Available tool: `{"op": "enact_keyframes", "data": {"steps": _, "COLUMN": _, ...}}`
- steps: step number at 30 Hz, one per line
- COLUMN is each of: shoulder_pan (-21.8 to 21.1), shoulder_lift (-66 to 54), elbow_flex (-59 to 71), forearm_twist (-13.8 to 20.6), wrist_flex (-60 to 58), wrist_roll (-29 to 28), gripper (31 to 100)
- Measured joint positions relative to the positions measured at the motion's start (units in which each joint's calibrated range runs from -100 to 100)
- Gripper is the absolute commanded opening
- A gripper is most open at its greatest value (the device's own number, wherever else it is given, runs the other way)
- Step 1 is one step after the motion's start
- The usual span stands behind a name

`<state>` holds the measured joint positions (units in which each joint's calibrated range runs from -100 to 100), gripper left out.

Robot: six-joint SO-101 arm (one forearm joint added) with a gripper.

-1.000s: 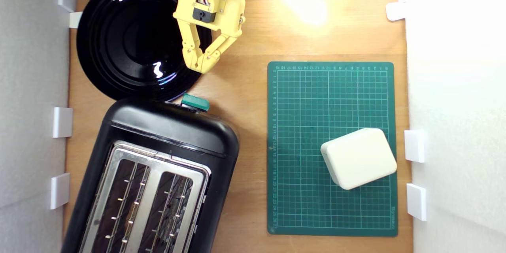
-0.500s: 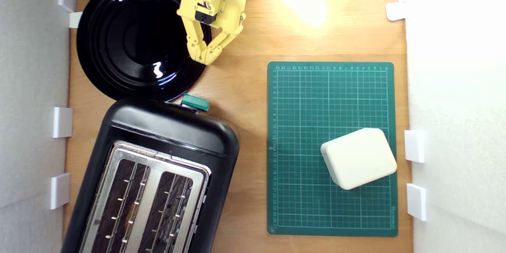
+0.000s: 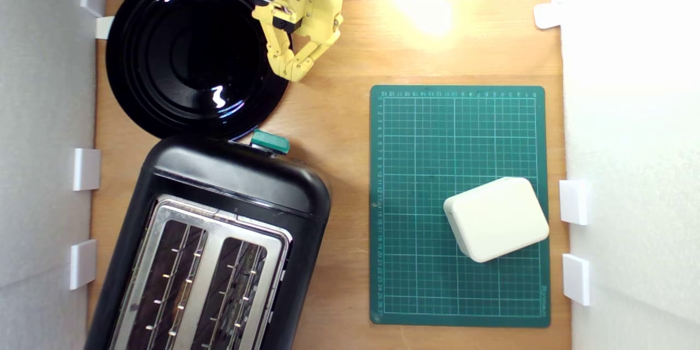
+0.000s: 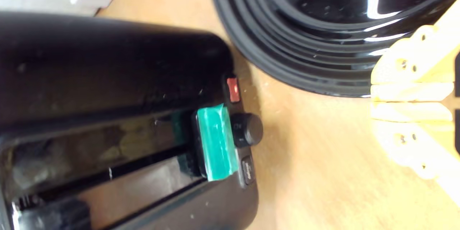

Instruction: Start toaster

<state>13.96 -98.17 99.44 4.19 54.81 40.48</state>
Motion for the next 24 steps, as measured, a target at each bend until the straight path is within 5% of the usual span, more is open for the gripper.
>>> {"op": "enact_keyframes", "data": {"steps": 24, "shoulder_pan": 0.00, "shoulder_lift": -0.17, "elbow_flex": 0.00, "forearm_twist": -0.67, "wrist_flex": 1.02, "wrist_roll": -8.19, "gripper": 31.4}}
